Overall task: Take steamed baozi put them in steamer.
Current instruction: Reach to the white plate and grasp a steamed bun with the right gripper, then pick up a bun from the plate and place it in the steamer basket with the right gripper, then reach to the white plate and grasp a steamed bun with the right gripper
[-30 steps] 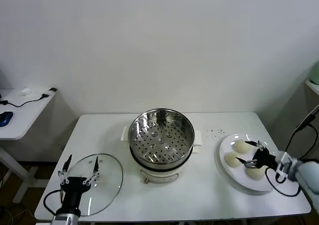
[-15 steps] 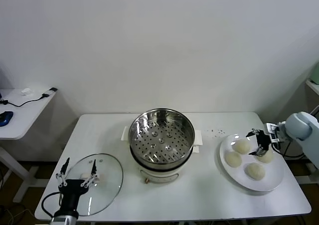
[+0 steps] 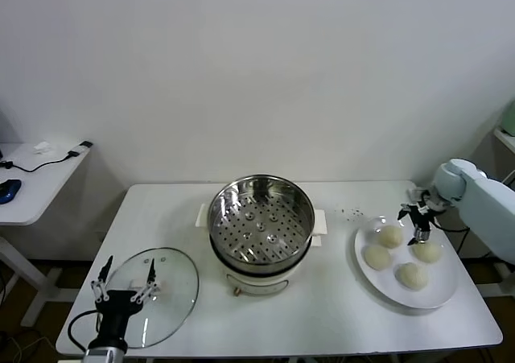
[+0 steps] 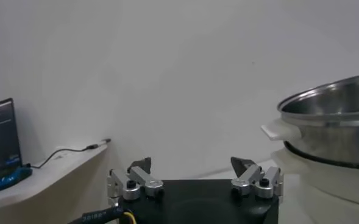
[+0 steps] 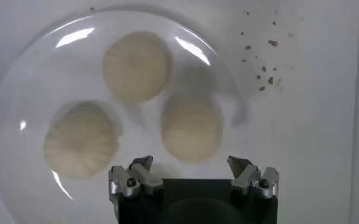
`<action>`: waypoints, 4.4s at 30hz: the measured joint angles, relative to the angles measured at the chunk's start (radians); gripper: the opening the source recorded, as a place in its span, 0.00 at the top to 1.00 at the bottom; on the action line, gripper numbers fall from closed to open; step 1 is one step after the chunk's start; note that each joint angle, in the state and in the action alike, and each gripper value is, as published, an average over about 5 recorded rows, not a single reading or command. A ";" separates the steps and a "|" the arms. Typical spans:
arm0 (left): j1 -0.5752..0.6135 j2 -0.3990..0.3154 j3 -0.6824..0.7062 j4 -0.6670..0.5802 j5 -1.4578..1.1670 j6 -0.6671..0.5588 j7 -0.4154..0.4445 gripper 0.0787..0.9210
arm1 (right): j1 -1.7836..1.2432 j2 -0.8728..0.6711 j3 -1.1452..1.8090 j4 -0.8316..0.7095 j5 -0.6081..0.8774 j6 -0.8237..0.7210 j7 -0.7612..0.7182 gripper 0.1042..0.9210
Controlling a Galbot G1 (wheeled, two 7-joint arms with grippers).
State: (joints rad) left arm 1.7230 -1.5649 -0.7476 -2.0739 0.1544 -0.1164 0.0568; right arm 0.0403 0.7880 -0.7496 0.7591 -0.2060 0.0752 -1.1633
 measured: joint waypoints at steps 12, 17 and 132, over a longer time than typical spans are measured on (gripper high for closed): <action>-0.006 0.002 0.000 0.014 0.006 -0.003 0.001 0.12 | -0.004 0.087 -0.016 -0.098 -0.026 0.009 -0.004 0.12; -0.003 0.007 -0.007 0.017 0.003 -0.005 0.000 0.12 | -0.006 0.105 -0.015 -0.120 -0.037 0.011 -0.004 0.12; 0.094 0.046 -0.004 -0.013 0.000 -0.031 -0.002 0.12 | 0.678 0.380 -0.669 0.325 0.273 0.400 0.132 0.12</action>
State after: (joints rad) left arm 1.8168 -1.5191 -0.7519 -2.0871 0.1544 -0.1476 0.0545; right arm 0.7186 1.1678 -1.4190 1.0845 0.0670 0.4750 -1.0314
